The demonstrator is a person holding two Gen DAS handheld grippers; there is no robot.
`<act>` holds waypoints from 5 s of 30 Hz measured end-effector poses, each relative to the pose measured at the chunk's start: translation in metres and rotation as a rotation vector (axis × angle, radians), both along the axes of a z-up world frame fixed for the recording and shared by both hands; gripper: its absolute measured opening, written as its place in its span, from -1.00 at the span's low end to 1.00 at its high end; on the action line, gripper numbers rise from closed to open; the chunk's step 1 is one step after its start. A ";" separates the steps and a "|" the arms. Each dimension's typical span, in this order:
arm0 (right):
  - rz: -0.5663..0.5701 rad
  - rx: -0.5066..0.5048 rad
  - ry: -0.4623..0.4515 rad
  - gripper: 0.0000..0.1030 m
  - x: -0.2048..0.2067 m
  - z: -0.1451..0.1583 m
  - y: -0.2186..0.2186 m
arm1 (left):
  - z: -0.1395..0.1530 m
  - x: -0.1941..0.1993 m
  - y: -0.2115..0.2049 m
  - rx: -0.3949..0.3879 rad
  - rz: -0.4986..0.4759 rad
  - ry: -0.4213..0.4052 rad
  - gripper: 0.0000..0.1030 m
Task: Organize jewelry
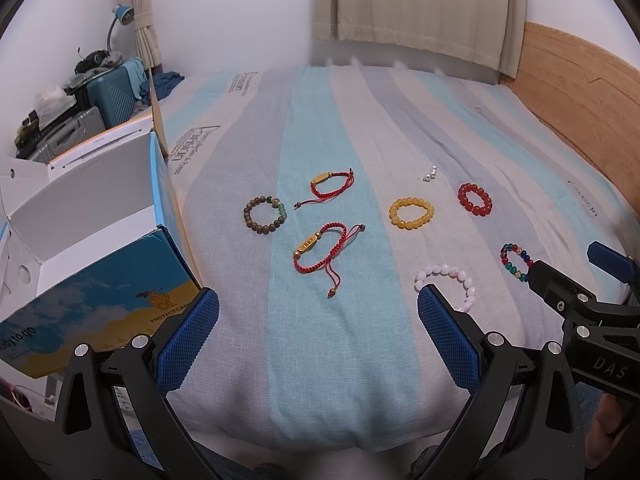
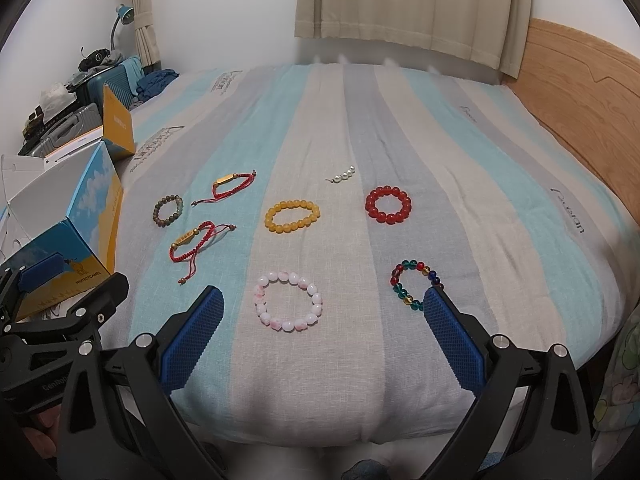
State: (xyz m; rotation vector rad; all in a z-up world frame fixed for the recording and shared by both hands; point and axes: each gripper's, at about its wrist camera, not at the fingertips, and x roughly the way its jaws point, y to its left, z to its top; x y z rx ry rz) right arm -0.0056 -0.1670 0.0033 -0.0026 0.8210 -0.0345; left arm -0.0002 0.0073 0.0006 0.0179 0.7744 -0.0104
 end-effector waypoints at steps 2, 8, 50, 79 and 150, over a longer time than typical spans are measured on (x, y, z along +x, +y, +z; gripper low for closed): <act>-0.001 0.000 0.002 0.86 0.000 -0.001 0.000 | 0.000 0.000 0.001 0.000 0.000 0.000 0.89; -0.001 -0.002 0.003 0.86 0.001 -0.001 0.000 | -0.001 0.001 0.000 0.001 0.000 0.002 0.89; -0.138 0.017 0.177 0.83 0.079 -0.058 -0.110 | -0.072 0.076 -0.086 -0.022 -0.144 0.174 0.89; -0.176 0.188 0.386 -0.66 0.117 -0.124 -0.138 | -0.112 0.104 -0.114 0.001 -0.226 0.274 -0.35; 0.067 0.175 0.114 -0.82 0.095 0.061 0.036 | 0.084 0.067 0.076 -0.087 -0.121 0.103 -0.64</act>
